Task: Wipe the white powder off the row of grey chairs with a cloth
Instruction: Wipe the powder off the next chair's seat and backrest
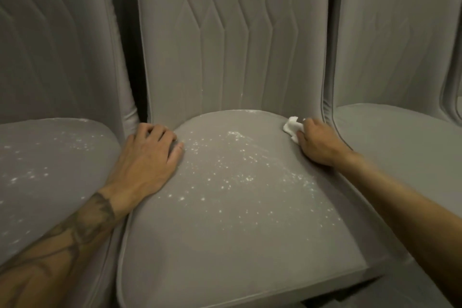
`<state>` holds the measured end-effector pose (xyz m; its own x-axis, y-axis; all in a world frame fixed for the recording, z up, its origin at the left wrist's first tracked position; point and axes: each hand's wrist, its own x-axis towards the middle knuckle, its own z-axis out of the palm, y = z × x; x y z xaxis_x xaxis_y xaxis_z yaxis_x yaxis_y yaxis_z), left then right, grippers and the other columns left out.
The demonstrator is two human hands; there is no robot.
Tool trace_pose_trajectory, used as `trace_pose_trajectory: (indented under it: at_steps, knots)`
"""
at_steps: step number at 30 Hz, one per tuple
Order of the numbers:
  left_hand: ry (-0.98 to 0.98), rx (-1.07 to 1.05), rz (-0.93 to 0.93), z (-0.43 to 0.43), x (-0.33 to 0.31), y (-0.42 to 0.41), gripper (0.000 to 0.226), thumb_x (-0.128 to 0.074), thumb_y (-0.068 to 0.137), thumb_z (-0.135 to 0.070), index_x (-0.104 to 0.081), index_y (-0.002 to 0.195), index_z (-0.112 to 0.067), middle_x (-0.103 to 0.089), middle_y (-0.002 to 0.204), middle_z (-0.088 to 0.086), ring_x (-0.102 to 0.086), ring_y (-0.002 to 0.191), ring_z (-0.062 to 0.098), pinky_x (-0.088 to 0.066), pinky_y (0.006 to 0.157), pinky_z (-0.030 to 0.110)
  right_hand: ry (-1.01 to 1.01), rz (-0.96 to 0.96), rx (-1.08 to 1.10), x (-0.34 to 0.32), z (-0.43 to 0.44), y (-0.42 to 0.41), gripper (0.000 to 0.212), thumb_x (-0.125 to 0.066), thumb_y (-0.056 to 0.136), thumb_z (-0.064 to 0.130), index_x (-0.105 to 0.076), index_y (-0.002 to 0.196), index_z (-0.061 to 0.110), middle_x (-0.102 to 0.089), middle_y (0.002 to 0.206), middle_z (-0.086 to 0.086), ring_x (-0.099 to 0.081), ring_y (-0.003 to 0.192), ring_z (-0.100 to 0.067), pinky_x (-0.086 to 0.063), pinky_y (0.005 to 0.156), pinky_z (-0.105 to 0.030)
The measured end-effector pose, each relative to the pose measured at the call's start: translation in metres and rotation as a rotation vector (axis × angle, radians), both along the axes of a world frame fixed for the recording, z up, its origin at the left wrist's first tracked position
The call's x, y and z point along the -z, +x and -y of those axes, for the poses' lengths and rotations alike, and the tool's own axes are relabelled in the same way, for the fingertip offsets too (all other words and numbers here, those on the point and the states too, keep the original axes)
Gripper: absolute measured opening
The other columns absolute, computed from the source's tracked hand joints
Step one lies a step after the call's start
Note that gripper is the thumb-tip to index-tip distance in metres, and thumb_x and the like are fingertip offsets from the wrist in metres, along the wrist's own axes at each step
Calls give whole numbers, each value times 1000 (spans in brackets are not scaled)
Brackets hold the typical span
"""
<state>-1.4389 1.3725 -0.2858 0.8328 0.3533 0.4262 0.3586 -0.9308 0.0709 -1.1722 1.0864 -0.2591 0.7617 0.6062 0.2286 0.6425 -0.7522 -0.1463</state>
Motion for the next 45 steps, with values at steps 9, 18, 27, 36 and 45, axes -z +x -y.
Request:
trace_pose_trajectory:
  at_steps: [9, 18, 27, 36, 45]
  knots:
    - [-28, 7, -7, 1, -2, -1, 51, -28, 102, -54, -65, 117, -21, -61, 119, -2, -43, 113, 21, -44, 92, 42, 18, -56, -169, -4, 17, -8, 26, -45, 103, 26, -50, 111, 2, -53, 118, -18, -52, 105, -33, -35, 83, -33]
    - [0, -6, -9, 0, 0, -1, 45, -33, 103, -50, -65, 113, -21, -60, 115, -2, -43, 109, 21, -46, 88, 42, 11, -4, -374, -1, 24, -42, 24, -44, 103, 32, -49, 104, 8, -49, 106, -6, -47, 89, -21, -28, 75, -27]
    - [-29, 19, -3, 0, -3, -1, 48, -29, 103, -52, -65, 114, -21, -59, 117, -2, -42, 109, 18, -46, 90, 39, 43, -36, -318, 3, 15, -48, 23, -47, 103, 31, -48, 105, 8, -50, 110, -10, -44, 89, -20, -32, 79, -31]
    - [-92, 43, -1, 9, -12, -22, 38, -39, 107, -50, -60, 125, -24, -45, 127, -1, -49, 110, 18, -41, 99, 38, 14, -42, -41, -1, 35, -4, 28, -47, 102, 26, -50, 114, 0, -53, 119, -24, -53, 103, -39, -40, 86, -41]
    - [-48, 21, -23, 11, 2, -25, 46, -27, 104, -54, -59, 120, -25, -48, 118, -1, -50, 103, 20, -47, 89, 42, 17, -58, -226, -2, 60, -27, 15, -47, 102, 29, -46, 96, 16, -53, 106, -8, -50, 91, -25, -31, 76, -28]
